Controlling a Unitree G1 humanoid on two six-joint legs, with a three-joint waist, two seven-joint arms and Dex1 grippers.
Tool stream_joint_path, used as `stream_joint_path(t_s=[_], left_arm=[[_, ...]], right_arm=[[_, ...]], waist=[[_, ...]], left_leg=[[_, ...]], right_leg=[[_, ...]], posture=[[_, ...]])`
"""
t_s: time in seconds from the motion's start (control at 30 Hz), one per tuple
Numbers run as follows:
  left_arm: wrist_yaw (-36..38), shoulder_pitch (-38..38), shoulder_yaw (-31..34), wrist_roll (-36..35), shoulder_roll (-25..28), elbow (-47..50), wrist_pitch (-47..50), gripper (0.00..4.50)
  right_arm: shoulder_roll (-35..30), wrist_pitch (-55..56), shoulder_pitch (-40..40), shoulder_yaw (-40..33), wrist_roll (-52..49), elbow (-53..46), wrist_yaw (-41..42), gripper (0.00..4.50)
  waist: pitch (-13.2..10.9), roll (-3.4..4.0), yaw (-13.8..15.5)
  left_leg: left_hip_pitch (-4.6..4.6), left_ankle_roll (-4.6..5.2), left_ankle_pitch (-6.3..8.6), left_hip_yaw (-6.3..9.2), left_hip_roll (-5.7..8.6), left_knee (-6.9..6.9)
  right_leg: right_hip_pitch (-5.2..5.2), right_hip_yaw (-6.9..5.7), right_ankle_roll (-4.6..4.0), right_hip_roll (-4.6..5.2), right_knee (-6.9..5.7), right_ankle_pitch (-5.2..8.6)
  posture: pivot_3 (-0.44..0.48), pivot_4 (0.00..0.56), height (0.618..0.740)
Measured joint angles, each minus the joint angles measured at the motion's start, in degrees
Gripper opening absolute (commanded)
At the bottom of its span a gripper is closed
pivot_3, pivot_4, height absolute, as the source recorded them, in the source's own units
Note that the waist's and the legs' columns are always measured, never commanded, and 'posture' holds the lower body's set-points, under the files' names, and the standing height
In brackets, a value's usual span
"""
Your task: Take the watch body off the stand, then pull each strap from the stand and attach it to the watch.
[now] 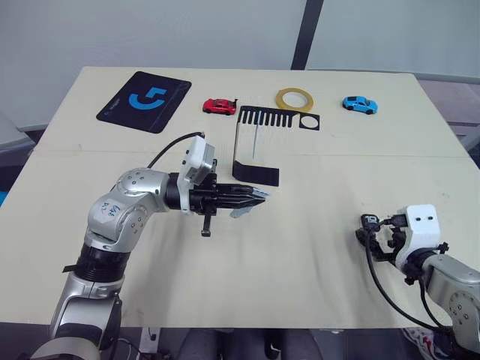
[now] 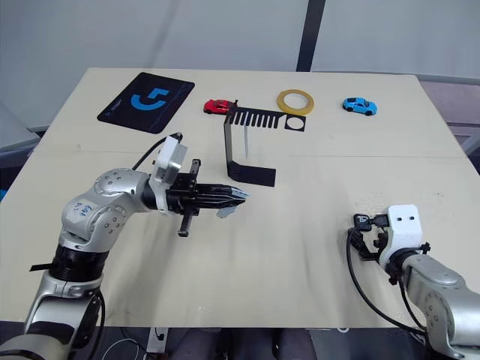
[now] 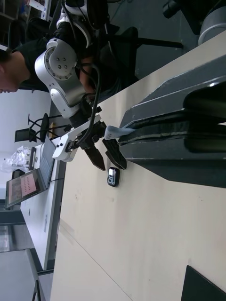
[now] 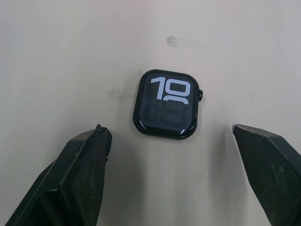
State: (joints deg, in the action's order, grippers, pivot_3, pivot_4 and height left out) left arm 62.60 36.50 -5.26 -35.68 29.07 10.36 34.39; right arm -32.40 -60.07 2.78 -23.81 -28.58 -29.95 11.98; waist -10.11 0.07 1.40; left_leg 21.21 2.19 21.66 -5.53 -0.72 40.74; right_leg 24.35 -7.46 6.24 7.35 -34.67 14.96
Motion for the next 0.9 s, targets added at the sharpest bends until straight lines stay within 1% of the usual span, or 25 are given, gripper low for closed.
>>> stream_joint_path(t_s=[0.03, 0.13, 0.23, 0.3, 0.4, 0.63, 0.67, 0.7, 0.73, 0.77, 0.8, 0.87, 0.9], left_arm=[[-0.45, 0.00, 0.00, 0.03, -0.31, 0.00, 0.00, 0.00], [-0.56, 0.00, -0.01, 0.08, -0.48, 0.00, -0.05, 0.00], [-0.56, -0.01, -0.19, 0.27, -1.08, -0.03, -0.65, 0.00], [-0.54, -0.04, -0.28, 0.41, -1.15, -0.06, -1.12, 0.00], [-0.50, -0.50, -0.29, 0.72, -1.18, -0.08, -2.06, 0.00], [-0.64, -1.21, -0.37, 1.24, -1.34, -0.13, -2.73, 0.00], [-0.69, -1.24, -0.37, 1.27, -1.36, -0.13, -2.73, 0.00], [-0.74, -1.24, -0.37, 1.28, -1.36, -0.13, -2.73, 0.00], [-0.81, -1.24, -0.37, 1.30, -1.36, -0.12, -2.73, 0.00], [-0.86, -1.24, -0.37, 1.29, -1.36, -0.12, -2.73, 0.00], [-0.91, -1.24, -0.37, 1.29, -1.36, -0.12, -2.71, 0.00], [-1.02, -1.24, -0.36, 1.29, -1.34, -0.11, -2.64, 0.00], [-1.06, -1.24, -0.35, 1.28, -1.34, -0.10, -2.62, 0.00]], right_arm=[[1.72, -0.12, -0.22, -0.99, -0.01, -0.31, -0.95, 4.43], [3.46, -0.24, -0.56, -1.56, 0.04, -0.39, -2.27, 4.43], [7.80, -0.45, -2.37, -1.52, 0.41, -0.33, -5.45, 4.43], [9.07, -0.43, -2.95, -1.42, 0.66, -0.23, -6.67, 4.43], [10.27, 0.09, -3.99, -1.02, 1.57, 0.40, -7.64, 4.43], [10.73, 1.34, -5.75, -0.02, 3.06, 2.32, -8.43, 4.43], [10.80, 1.34, -5.83, 0.01, 3.21, 2.36, -8.56, 4.05], [10.86, 1.34, -5.85, 0.01, 3.25, 2.37, -8.62, 3.93], [11.01, 1.31, -5.90, 0.03, 3.25, 2.37, -8.65, 3.59], [11.22, 1.22, -5.97, 0.03, 3.25, 2.35, -8.75, 3.01], [11.29, 1.13, -5.99, 0.03, 3.24, 2.31, -8.79, 2.66], [11.44, 0.78, -6.03, 0.02, 3.21, 1.87, -8.89, 1.65], [11.48, 0.33, -6.03, 0.01, 3.20, 1.61, -8.98, 1.55]], waist=[[0.00, 0.00, 0.03], [0.00, 0.00, 0.00], [0.00, 0.00, -0.04], [0.00, 0.00, -0.03], [0.00, 0.00, -0.07], [0.00, 0.00, -0.13], [0.00, 0.00, -0.10], [0.00, 0.00, -0.09], [0.00, 0.00, -0.09], [0.00, 0.00, -0.06], [0.00, 0.00, -0.04], [0.00, 0.00, -0.01], [0.00, 0.00, -0.01]], left_leg=[[0.00, 0.00, 0.00, 0.01, 0.00, 0.00], [0.00, 0.00, 0.00, 0.00, 0.01, 0.00], [-0.01, -0.01, 0.00, 0.00, 0.01, 0.00], [0.00, -0.01, 0.00, 0.00, 0.01, 0.00], [-0.01, -0.01, 0.00, 0.00, 0.02, 0.00], [-0.03, -0.01, 0.00, -0.02, 0.01, 0.01], [-0.03, -0.01, 0.00, -0.02, 0.01, 0.01], [-0.03, -0.01, 0.00, -0.01, 0.01, 0.01], [-0.03, -0.01, 0.00, -0.01, 0.01, 0.01], [-0.03, -0.01, 0.00, -0.01, 0.01, 0.01], [-0.02, -0.01, 0.00, 0.00, 0.01, 0.02], [-0.02, -0.01, 0.00, 0.01, 0.00, 0.02], [-0.02, -0.01, 0.00, 0.01, 0.00, 0.02]], right_leg=[[0.00, -0.01, 0.00, 0.00, 0.00, 0.00], [0.00, -0.01, 0.00, 0.00, 0.00, 0.00], [0.00, 0.00, 0.00, -0.02, -0.01, 0.00], [0.00, 0.02, 0.00, -0.02, -0.01, 0.00], [0.00, 0.01, 0.00, -0.02, 0.00, 0.00], [0.00, 0.04, -0.01, -0.04, -0.01, 0.00], [0.00, 0.03, 0.00, -0.04, -0.02, 0.00], [0.00, 0.03, -0.01, -0.04, -0.02, 0.00], [0.00, 0.04, -0.01, -0.03, -0.02, 0.00], [0.00, 0.04, -0.01, -0.03, -0.02, 0.00], [0.00, 0.04, -0.01, -0.03, -0.02, 0.00], [-0.01, 0.04, 0.00, -0.02, -0.03, 0.00], [-0.01, 0.04, -0.01, -0.02, -0.03, 0.00]], posture=[[0.000, 0.150, 0.732], [0.000, 0.150, 0.732], [0.000, 0.150, 0.732], [0.000, 0.150, 0.732], [0.000, 0.150, 0.732], [0.000, 0.150, 0.732], [0.000, 0.150, 0.732], [0.000, 0.150, 0.732], [0.000, 0.150, 0.732], [0.000, 0.150, 0.732], [0.000, 0.150, 0.732], [0.000, 0.150, 0.732], [0.000, 0.150, 0.732]])
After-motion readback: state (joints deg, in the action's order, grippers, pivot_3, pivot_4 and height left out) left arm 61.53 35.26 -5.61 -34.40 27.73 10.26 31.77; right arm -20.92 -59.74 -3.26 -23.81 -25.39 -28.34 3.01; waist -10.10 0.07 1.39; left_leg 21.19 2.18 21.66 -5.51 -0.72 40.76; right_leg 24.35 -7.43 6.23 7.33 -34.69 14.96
